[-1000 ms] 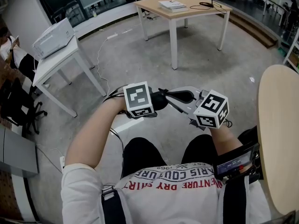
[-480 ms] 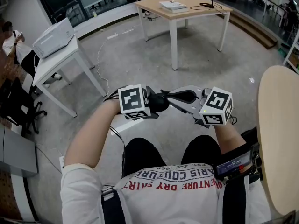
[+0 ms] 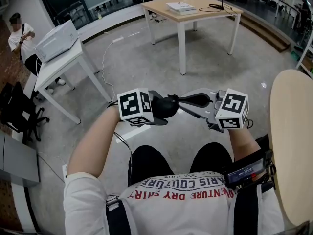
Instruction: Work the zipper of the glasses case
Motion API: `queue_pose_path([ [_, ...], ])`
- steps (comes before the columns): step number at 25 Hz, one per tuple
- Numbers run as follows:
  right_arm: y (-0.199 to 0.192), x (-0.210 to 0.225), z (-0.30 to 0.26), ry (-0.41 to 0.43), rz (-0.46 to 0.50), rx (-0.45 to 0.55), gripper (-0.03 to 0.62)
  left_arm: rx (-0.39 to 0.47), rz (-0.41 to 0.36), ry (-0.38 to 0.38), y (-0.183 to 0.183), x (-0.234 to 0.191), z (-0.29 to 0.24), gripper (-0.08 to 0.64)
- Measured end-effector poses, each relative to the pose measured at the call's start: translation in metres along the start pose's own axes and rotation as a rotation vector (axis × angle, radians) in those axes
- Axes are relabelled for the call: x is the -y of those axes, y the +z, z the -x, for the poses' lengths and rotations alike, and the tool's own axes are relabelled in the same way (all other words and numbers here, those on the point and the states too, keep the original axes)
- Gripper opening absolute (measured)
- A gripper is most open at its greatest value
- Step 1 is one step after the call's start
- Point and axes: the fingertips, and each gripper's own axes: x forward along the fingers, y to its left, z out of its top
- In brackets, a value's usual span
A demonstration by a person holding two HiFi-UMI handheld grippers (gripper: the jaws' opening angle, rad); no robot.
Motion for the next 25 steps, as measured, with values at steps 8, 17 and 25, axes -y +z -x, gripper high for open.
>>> queue_pose_path([
  [8, 0.008, -0.001, 0.002, 0.018, -0.01, 0.022, 0.02, 0.09, 0.023, -0.018, 0.009, 0.003, 0.007, 0.249],
  [17, 0.015, 0.004, 0.012, 0.033, -0.052, 0.078, 0.02, 0.218, 0.07, -0.061, 0.025, 0.004, 0.017, 0.249],
  [25, 0.022, 0.004, 0.017, 0.059, -0.083, 0.115, 0.02, 0.329, 0.099, -0.107, 0.038, 0.006, 0.028, 0.249],
])
